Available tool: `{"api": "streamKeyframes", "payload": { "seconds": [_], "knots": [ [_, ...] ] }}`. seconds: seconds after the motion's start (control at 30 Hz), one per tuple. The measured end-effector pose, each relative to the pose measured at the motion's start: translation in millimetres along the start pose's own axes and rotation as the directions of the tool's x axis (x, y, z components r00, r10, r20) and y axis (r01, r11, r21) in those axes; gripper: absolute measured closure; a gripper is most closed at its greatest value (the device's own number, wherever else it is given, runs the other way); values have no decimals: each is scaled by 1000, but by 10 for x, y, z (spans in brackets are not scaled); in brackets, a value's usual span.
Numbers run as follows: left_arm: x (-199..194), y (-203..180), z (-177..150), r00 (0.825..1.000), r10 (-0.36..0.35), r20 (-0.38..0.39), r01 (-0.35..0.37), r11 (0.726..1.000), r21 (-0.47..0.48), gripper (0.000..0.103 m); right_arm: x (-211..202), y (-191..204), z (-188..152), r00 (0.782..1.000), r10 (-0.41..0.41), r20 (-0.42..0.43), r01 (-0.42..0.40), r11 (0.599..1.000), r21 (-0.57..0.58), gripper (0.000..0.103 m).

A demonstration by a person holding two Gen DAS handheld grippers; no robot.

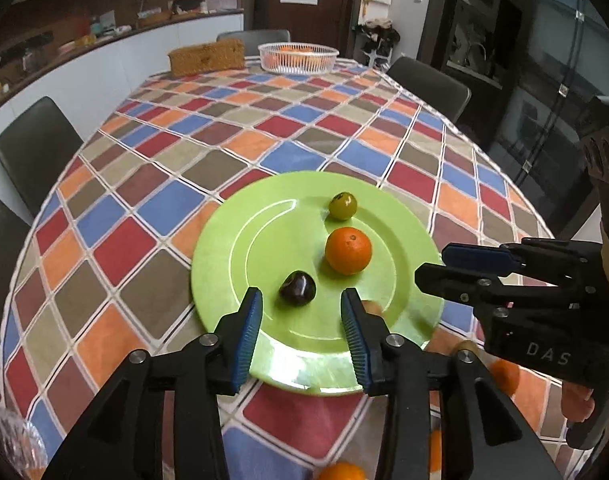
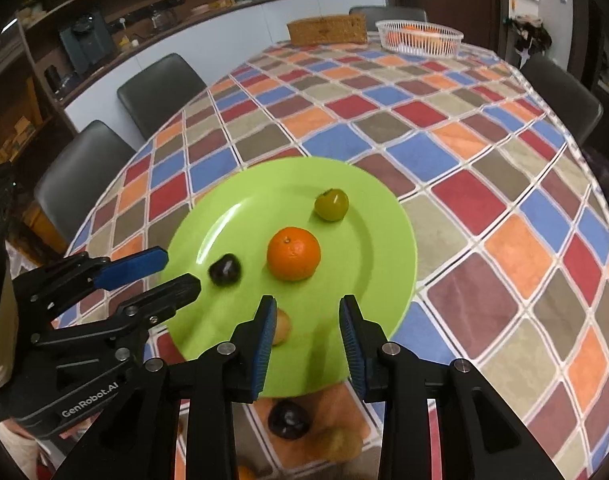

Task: Organize fruits
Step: 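Lower the plum onto the green plate while the right tool places the brown fruit beside it, then withdraw both open tools from the plate toward the remaining fruits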

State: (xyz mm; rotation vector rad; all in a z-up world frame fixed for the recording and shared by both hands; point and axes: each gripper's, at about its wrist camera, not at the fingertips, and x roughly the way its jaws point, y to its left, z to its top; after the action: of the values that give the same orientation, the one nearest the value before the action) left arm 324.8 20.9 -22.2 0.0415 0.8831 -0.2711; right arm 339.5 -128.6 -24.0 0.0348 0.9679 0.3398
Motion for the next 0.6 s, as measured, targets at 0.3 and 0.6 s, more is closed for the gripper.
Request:
{"api": "streamKeyframes", "payload": {
  "seconds": [0.3,0.6],
  "knots": [
    [-605,-178,-191,995,-5,102,2,1000,23,54,-592,185,-161,992,2,125,7,997,-71,63],
    [-1053,-416,-483,985,-22,169,16,999,40,46,-1079,239,-487,973,-18,229,37,996,-79,53]
  ]
}}
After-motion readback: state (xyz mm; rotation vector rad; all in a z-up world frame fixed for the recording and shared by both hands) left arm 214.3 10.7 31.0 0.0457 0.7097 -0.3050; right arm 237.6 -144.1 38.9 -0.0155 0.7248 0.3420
